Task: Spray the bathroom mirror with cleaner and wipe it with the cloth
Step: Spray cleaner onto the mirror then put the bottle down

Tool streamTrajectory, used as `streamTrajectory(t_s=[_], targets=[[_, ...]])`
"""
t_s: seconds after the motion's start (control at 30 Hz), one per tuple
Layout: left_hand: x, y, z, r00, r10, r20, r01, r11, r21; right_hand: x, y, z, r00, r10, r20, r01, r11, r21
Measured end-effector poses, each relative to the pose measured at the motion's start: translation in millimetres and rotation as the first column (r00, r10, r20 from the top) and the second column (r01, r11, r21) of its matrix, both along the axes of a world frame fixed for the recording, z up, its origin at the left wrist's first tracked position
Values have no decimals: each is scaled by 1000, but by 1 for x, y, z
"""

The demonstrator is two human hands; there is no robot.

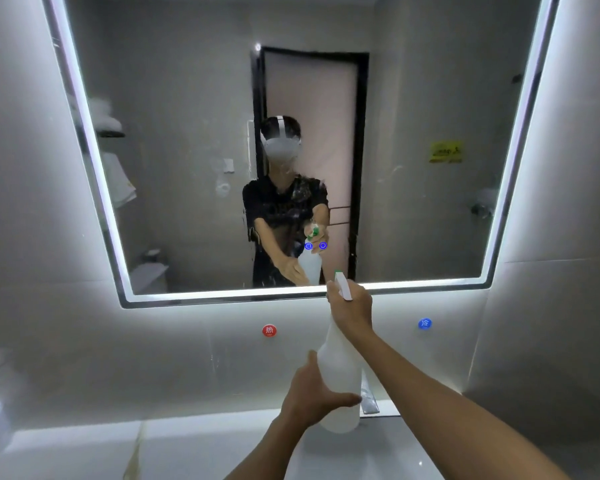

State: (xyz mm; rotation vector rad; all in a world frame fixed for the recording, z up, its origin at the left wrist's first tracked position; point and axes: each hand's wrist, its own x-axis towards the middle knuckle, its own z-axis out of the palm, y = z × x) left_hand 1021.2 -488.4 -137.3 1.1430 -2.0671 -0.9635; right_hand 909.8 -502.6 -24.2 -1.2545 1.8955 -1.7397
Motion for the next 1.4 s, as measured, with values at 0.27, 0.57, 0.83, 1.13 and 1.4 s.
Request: streamTrajectory(t_s=[0.27,0.57,0.83,1.13,1.4], targets=[[23,-3,1,999,37,-24,-37,999,-1,22,-5,-3,999,42,4,-42,998,-36],[44,-4,-10,997,69,-22,-69,997,21,47,-15,-12,996,8,-87,-6,1000,25],[66,-8,-17,993,109,-38,-108,994,26,75,-21,-15,991,40,-127,-38,999,22],[98,-14,-22,985,172,-4,-172,985,17,109,-21,-18,986,128,-102,-131,991,-20],[117,-9,-25,979,205,-6,-205,979,12,131,-19,-16,984,128,-121,-127,992,11]])
